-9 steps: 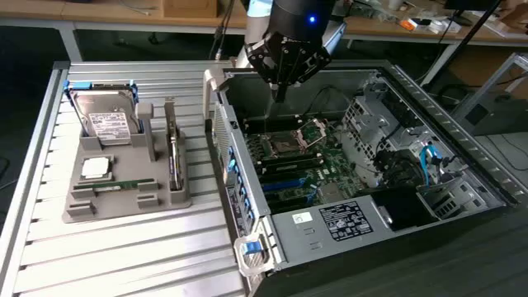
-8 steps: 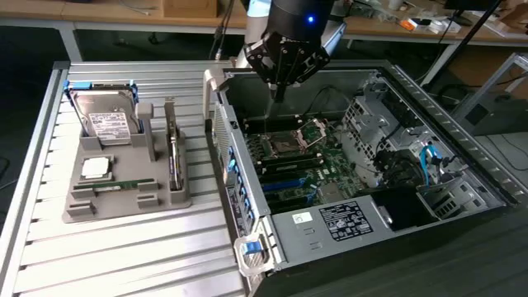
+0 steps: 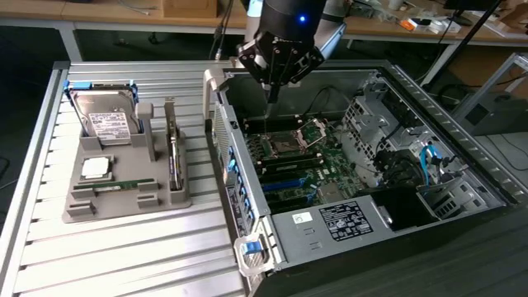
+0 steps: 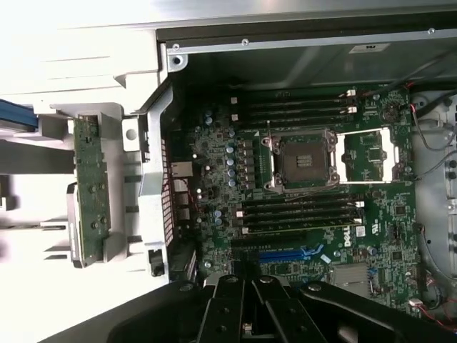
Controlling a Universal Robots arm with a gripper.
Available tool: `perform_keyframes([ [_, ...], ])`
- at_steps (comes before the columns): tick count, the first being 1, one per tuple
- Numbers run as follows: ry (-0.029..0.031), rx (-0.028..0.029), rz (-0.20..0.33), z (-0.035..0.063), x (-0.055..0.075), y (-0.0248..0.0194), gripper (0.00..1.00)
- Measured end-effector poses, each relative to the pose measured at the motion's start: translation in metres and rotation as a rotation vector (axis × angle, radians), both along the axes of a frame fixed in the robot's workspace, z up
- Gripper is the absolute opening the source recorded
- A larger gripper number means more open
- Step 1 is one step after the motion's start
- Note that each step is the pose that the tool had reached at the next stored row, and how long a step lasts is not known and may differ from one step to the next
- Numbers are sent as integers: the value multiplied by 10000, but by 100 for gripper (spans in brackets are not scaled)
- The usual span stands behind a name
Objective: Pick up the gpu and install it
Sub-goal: 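Reach for the gpu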
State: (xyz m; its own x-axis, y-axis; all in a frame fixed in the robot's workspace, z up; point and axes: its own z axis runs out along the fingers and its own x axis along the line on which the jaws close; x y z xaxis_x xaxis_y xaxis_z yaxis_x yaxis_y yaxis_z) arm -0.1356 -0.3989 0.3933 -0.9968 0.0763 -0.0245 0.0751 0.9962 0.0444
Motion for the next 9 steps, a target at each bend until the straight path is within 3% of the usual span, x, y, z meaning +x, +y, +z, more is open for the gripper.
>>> perform_keyframes([
  [9,0,0,1,0,-85,0,11],
])
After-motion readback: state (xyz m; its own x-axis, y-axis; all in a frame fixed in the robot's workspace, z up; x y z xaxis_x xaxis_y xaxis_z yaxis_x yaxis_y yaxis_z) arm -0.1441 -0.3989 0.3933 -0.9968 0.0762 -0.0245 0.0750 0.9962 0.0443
